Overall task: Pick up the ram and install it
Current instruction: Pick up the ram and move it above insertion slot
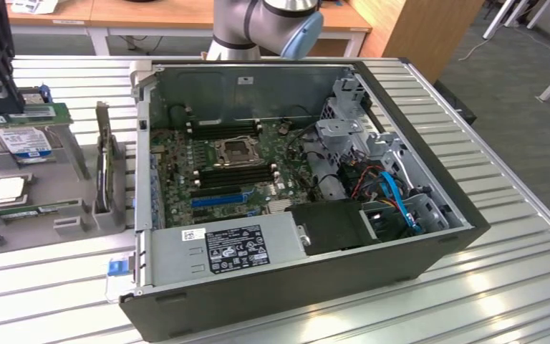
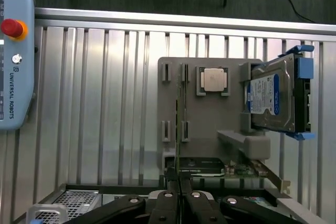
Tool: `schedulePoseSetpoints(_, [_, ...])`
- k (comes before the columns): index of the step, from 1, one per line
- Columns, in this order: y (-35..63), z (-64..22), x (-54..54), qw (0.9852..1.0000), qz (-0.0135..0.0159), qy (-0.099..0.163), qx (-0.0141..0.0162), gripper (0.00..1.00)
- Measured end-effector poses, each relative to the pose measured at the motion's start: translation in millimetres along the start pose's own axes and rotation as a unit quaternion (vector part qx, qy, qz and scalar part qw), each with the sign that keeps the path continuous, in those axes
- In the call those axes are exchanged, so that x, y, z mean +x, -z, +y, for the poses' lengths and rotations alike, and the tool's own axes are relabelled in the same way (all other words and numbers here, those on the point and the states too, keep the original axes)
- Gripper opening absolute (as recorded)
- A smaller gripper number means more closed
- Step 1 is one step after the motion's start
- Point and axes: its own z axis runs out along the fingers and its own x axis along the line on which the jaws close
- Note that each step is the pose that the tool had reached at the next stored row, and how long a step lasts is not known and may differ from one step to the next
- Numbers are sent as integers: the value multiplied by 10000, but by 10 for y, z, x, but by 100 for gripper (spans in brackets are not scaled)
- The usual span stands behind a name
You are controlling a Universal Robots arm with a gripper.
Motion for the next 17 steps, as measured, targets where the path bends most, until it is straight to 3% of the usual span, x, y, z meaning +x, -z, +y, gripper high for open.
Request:
schedulePoseSetpoints(11, [13,-263,4,10000,-22,1,1,12])
schedulePoseSetpoints(17, [21,-455,7,10000,-30,1,1,12])
